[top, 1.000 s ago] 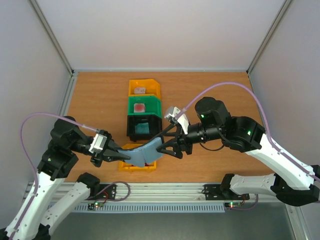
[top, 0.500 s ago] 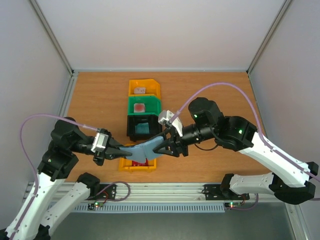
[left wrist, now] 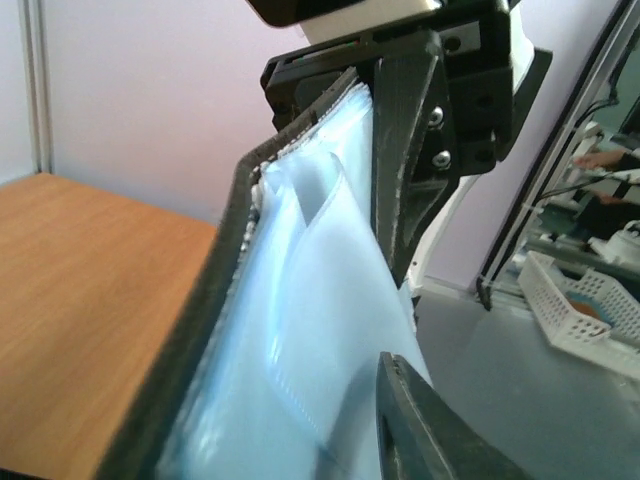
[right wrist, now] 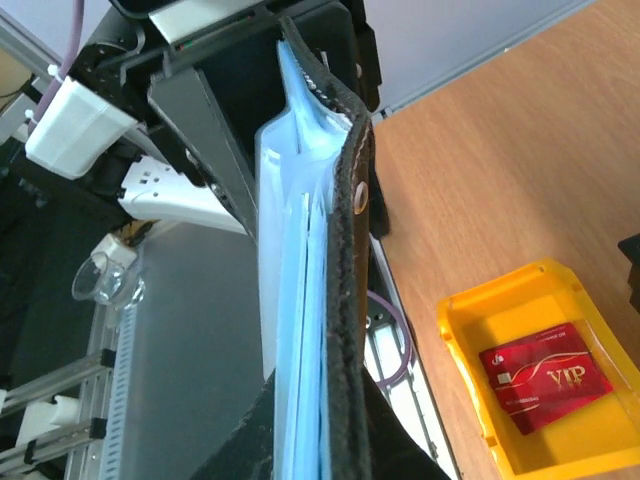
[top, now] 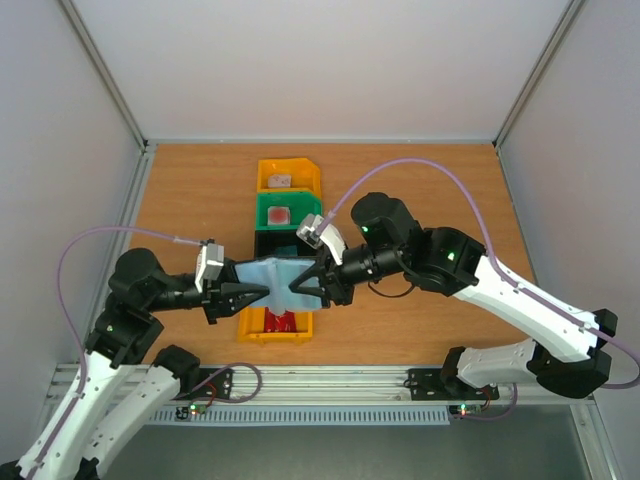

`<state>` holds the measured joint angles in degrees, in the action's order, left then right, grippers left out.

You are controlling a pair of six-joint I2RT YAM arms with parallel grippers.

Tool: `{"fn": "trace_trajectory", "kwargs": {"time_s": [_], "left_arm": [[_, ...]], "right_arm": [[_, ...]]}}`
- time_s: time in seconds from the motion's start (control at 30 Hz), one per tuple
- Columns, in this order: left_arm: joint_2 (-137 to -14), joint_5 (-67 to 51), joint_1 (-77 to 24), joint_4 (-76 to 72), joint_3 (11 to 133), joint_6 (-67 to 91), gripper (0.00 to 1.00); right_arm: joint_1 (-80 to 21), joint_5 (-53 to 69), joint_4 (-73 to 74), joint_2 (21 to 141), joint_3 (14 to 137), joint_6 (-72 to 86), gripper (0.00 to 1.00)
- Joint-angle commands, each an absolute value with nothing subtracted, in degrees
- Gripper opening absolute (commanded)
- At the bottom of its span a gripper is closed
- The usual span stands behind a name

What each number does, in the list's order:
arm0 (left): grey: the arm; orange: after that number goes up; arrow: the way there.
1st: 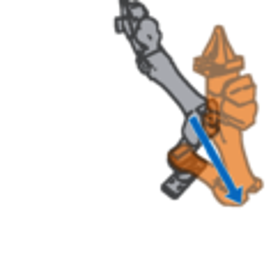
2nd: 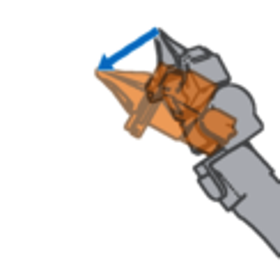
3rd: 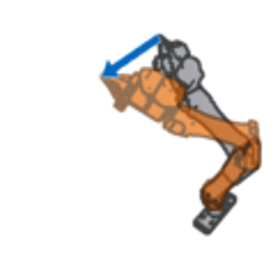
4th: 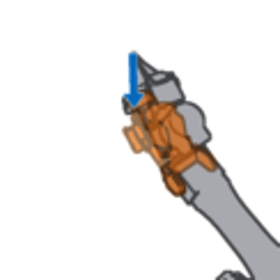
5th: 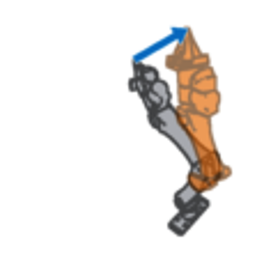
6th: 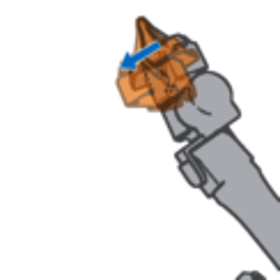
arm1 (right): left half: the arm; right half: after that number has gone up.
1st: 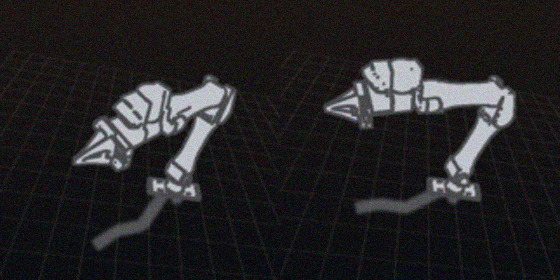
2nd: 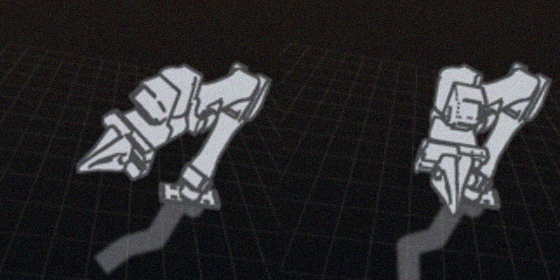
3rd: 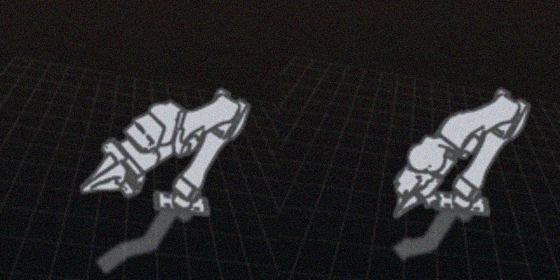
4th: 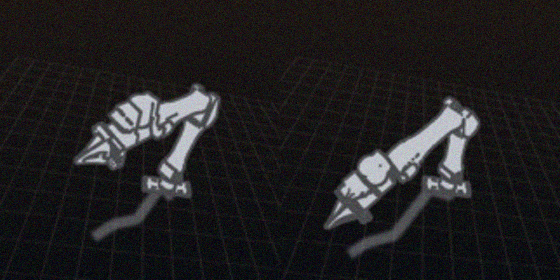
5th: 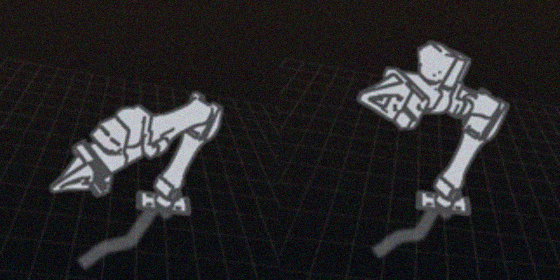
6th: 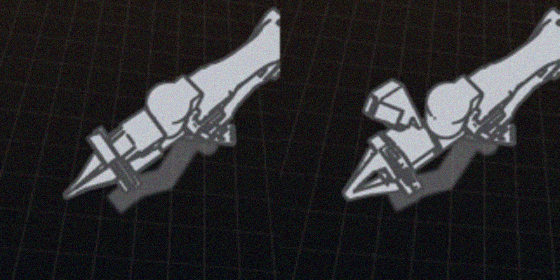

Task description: Take the credit cards out of the card holder

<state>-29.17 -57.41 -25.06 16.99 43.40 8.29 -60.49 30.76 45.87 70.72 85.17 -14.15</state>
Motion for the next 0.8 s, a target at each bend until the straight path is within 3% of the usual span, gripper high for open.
{"fn": "trace_trajectory", "kwargs": {"time_s": [0.0, 0.37, 0.43, 0.5, 0.57, 0.6, 0.7, 0.77], "left_arm": [[-28.2, -55.7, -25.7, 12.8, 41.4, 14.5, 0.38], [-27.5, -60.0, -25.8, 10.2, 41.4, 17.3, 0.33], [-27.3, -61.6, -25.8, 8.0, 40.6, 18.7, 0.41], [-27.3, -64.9, -25.8, 3.7, 39.5, 21.8, 0.59], [-27.2, -65.7, -25.8, 0.8, 38.6, 24.5, 0.65], [-27.1, -65.0, -25.8, 0.8, 38.5, 25.3, 0.64], [-27.2, -61.0, -25.9, 3.5, 39.0, 24.4, 0.42], [-27.7, -58.1, -25.9, 6.6, 39.9, 23.2, 0.32]], "right_arm": [[-61.4, 28.6, 39.6, 71.4, 84.9, -11.2, 0.01], [-61.8, 25.0, 42.4, 70.3, 84.7, -11.3, 0.01], [-61.8, 24.3, 42.8, 69.7, 84.7, -11.1, 0.01], [-61.8, 23.2, 43.7, 69.2, 85.0, -11.0, 0.01], [-61.7, 22.5, 44.3, 69.0, 85.2, -10.9, 0.01], [-61.8, 22.7, 44.1, 69.1, 85.3, -10.8, 0.01], [-61.8, 25.9, 43.2, 69.7, 85.6, -10.7, 0.01], [-61.8, 27.4, 42.3, 70.1, 85.6, -10.7, 0.01]]}}
